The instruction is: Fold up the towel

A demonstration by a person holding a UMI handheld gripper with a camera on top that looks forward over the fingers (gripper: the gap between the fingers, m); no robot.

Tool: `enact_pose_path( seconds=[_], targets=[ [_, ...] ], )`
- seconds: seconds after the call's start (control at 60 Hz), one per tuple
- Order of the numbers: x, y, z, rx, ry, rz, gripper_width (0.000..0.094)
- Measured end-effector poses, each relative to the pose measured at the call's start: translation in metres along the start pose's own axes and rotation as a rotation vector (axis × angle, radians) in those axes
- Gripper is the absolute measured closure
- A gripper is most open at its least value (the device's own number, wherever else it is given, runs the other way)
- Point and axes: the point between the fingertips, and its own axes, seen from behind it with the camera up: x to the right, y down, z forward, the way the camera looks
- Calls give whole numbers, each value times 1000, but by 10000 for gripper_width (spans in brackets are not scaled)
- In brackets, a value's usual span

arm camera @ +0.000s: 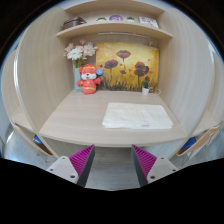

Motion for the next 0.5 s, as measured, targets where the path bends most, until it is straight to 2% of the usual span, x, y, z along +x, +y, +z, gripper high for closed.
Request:
enact_pose_path(
  seconds=[0.35, 0.5],
  targets=[
    [-15, -77, 179, -47, 12, -23, 209],
    [-13, -85, 236, -99, 19, -40, 215]
  ],
)
